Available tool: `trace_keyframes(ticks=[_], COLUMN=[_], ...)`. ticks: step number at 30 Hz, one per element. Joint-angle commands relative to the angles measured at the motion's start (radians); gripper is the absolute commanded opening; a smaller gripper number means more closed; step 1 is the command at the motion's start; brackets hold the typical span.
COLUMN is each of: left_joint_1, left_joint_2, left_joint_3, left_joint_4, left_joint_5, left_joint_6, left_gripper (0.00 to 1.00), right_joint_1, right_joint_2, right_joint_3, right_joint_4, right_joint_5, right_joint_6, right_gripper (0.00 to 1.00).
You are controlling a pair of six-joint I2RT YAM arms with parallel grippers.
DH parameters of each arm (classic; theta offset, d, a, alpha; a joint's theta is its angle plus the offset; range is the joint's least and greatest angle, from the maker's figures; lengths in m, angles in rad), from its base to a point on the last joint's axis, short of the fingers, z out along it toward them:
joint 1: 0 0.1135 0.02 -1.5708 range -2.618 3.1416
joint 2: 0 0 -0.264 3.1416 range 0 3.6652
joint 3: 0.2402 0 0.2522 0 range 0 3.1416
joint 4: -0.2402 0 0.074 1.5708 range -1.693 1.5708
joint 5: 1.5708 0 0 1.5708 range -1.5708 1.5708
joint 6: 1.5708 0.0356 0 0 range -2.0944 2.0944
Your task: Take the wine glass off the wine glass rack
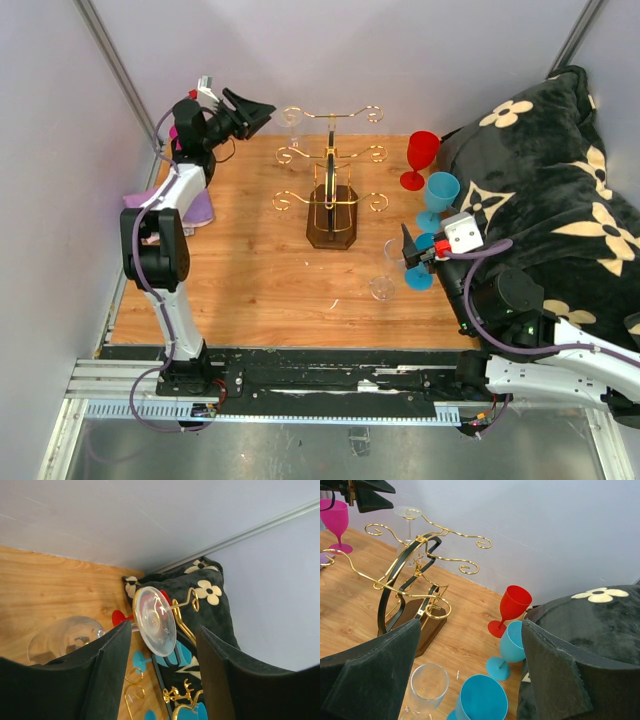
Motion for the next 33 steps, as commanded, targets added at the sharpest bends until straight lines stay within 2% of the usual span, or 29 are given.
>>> trace_keyframes(ticks=[1,10,21,25,29,33], left_joint_1=[-0.017,-0.031,-0.056,-0.060,-0.060,-0.060], left_joint_2=[0.012,0.049,0.082,0.098,0.097,0.074], left_joint_3=[0.052,0.115,0.188,0.204,0.198,0.184], left_joint_4=[-0.123,-0.222,-0.198,-0.189,-0.181,-0.201], left_joint_5=[0.000,-0.026,-0.019,0.001,-0.001,-0.038], left_joint_6=[0.056,0.089,0.060,0.042,0.044,0.082], left_gripper=[0.58,0.53,0.45,0.35,0.16,0.09], right_joint_1=[0.006,0.006,0.005,0.006,0.006,0.007], right_joint_2=[-0.017,-0.043,-0.057,-0.065,-0.068,-0.070], right_joint_3=[0.033,0.032,0.024,0.020,0.016,0.012], right_joint_4=[0.021,0.014,0.011,0.013,0.013,0.013], right_joint_5=[0.005,0.010,0.019,0.022,0.023,0.022], right_joint_6=[0.025,0.025,0.024,0.018,0.017,0.020], right_gripper=[0.82,0.82,0.82,0.82,0.82,0.82])
